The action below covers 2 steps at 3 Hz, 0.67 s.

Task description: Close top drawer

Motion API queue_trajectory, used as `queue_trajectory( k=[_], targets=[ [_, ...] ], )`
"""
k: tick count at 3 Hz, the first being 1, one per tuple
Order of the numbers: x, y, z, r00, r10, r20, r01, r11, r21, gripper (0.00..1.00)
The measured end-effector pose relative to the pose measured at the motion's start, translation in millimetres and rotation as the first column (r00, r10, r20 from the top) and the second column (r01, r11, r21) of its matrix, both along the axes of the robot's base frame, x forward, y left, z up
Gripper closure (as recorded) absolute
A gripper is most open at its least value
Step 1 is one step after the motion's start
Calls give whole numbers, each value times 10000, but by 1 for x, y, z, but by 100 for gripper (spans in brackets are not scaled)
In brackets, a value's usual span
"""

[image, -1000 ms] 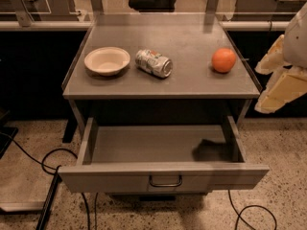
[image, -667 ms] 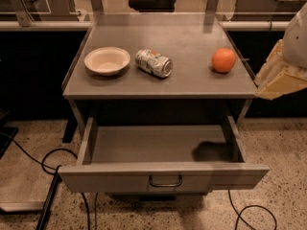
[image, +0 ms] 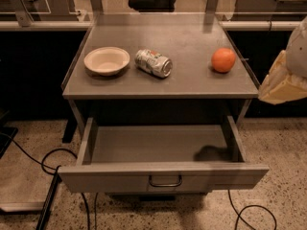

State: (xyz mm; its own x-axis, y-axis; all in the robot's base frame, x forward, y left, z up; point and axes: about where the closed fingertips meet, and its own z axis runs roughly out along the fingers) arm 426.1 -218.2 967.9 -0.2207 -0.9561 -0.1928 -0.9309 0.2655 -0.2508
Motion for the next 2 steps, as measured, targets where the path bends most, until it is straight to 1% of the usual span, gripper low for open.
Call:
queue_trajectory(
  k=[1,2],
  targets=[
    [-26,-7,-35,9978,-475,-462,461,9985,-310,100],
    [-61,-7,-87,9860,-865,-1423,814,9958,-414,100]
  ],
)
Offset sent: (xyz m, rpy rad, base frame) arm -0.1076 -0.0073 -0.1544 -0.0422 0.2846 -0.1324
